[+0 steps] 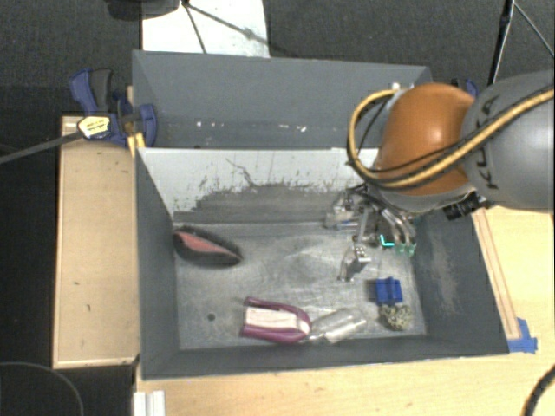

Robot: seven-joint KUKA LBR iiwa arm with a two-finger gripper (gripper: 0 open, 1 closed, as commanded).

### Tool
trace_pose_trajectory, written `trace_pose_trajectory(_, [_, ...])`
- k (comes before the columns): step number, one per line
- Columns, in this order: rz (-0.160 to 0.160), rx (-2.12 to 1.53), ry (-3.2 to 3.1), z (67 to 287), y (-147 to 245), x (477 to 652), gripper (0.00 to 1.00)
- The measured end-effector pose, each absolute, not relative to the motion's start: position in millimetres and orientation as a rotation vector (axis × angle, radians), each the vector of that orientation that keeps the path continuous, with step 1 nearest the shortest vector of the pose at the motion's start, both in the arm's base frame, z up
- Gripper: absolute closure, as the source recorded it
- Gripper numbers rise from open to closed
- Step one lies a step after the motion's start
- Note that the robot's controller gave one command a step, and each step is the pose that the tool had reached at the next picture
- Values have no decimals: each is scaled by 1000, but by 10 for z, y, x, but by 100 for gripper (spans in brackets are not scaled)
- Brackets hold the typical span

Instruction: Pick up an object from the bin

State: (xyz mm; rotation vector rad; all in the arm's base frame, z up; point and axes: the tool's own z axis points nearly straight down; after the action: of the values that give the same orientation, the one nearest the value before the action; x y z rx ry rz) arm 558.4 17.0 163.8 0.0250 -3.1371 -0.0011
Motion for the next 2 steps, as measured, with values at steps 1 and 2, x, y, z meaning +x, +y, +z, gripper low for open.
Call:
trace_pose_trajectory(1, [-2,44,-3147,717,-944,5414,0])
trace_pose_trajectory(2, [-12,398,-3134,1031,-1430,4945,0])
